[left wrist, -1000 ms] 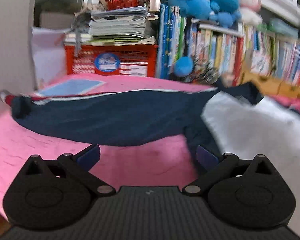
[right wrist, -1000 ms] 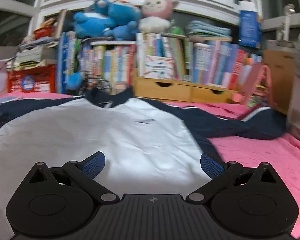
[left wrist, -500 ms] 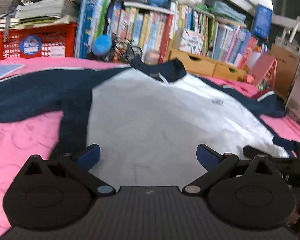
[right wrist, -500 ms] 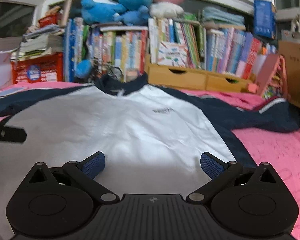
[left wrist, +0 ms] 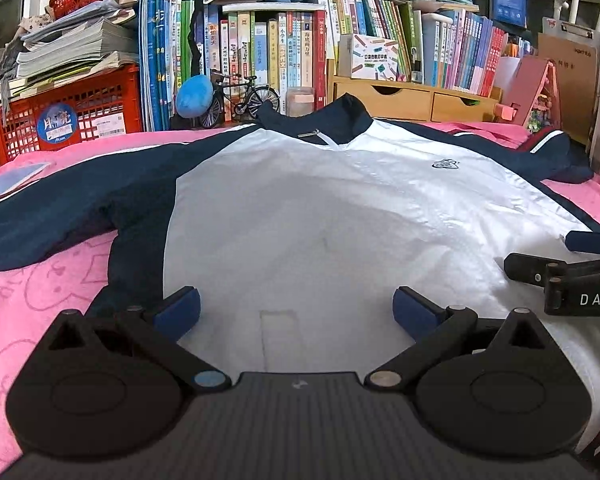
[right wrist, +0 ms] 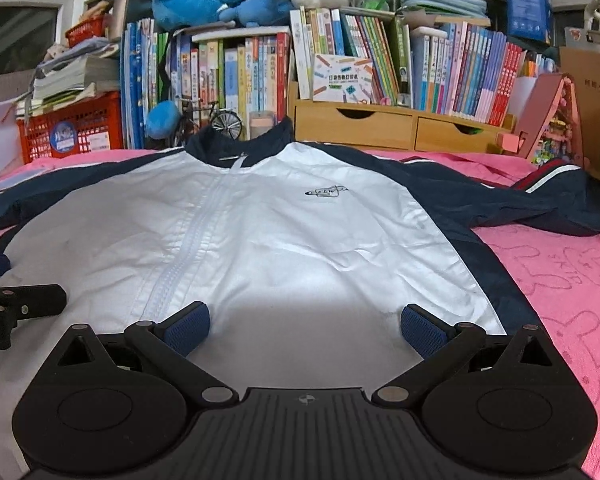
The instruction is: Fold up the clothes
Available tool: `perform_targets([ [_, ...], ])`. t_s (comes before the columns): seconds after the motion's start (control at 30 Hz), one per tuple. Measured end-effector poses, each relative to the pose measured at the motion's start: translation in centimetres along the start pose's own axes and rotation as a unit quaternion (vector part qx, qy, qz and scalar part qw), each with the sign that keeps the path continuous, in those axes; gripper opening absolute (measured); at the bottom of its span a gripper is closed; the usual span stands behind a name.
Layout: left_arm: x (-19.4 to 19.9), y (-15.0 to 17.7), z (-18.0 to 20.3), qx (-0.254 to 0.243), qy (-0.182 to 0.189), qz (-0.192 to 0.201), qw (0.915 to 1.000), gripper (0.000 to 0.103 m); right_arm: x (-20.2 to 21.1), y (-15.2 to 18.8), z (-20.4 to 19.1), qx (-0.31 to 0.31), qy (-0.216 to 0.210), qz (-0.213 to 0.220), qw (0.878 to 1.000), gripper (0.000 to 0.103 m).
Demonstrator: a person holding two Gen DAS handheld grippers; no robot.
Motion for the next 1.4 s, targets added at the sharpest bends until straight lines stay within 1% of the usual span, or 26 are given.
perform_targets([
  [0.27, 0.1, 0.0, -0.5, 0.006, 0.009, 0.002, 0.9999, 0.103, 0.0, -0.2, 0.0, 0.003, 0.002, -0.003, 1.000, 0.103],
  [0.33, 0.5, 0.1, -1.3, 0.011, -0.003, -0.004, 0.9999, 0.103, 0.2, -0.5, 0.6, 0.016, 0.015, -0.001, 1.000, 0.103],
  [0.37, 0.7, 0.2, -2.0, 0.020, -0.011, -0.008, 0.9997, 0.103, 0.3, -0.7, 1.1, 0.021, 0.026, 0.001, 0.999, 0.103],
  [0.4, 0.9, 0.4, -2.8, 0.032, -0.020, -0.012, 0.9992, 0.103, 0.3, -0.9, 1.9, 0.017, 0.055, 0.004, 0.998, 0.103],
  [0.43, 1.1, 0.5, -3.6, 0.047, -0.020, -0.017, 0.9986, 0.103, 0.2, -1.1, 3.3, 0.010, 0.101, 0.005, 0.995, 0.103],
  [0.5, 1.9, 0.4, -4.7, 0.078, 0.002, -0.018, 0.9968, 0.103, 0.5, -1.7, 6.0, -0.019, 0.141, 0.006, 0.990, 0.103],
  [0.6, 2.8, -0.3, -4.3, 0.085, 0.016, -0.010, 0.9962, 0.103, 2.4, -2.0, 8.6, -0.076, 0.104, 0.023, 0.991, 0.103],
  [0.67, 3.2, -0.8, -3.3, 0.076, 0.024, -0.006, 0.9968, 0.103, 3.1, -1.8, 9.1, -0.091, 0.087, 0.030, 0.992, 0.103],
  [0.73, 3.2, -1.2, -2.2, 0.068, 0.031, -0.005, 0.9972, 0.103, 3.1, -1.5, 8.6, -0.074, 0.086, 0.026, 0.993, 0.103],
  [0.83, 3.1, -1.4, -1.5, 0.058, 0.030, -0.009, 0.9978, 0.103, 2.9, -1.2, 7.2, -0.040, 0.081, 0.020, 0.996, 0.103],
  [0.93, 2.9, -1.6, -1.1, 0.052, 0.030, -0.012, 0.9981, 0.103, 2.9, -1.0, 6.1, -0.019, 0.063, 0.019, 0.998, 0.103],
  [1.03, 2.6, -1.9, -1.4, 0.058, 0.029, -0.014, 0.9978, 0.103, 3.2, -1.2, 5.4, -0.030, 0.025, 0.010, 0.999, 0.103],
  [1.17, 2.1, -2.3, -1.6, 0.064, 0.026, -0.016, 0.9975, 0.103, 3.8, -1.2, 3.7, -0.029, -0.056, -0.005, 0.998, 0.103],
  [1.33, 1.2, -1.7, -1.6, 0.061, 0.021, -0.032, 0.9974, 0.103, 3.6, -0.4, 0.3, 0.020, -0.096, -0.021, 0.995, 0.103],
  [1.4, 0.9, -1.3, -1.6, 0.060, 0.019, -0.040, 0.9972, 0.103, 3.1, 0.0, -0.7, 0.039, -0.094, -0.029, 0.994, 0.103],
])
Point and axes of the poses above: each gripper's, at about its wrist camera, not at the fingertips, and x roughly against the way its jaws point, z to its right, y to its underside, the point moved 1 cm from there along -x, roughly the way its jaws point, and after that the axes turned 9 degrees about -x, right-handed, at the moved point
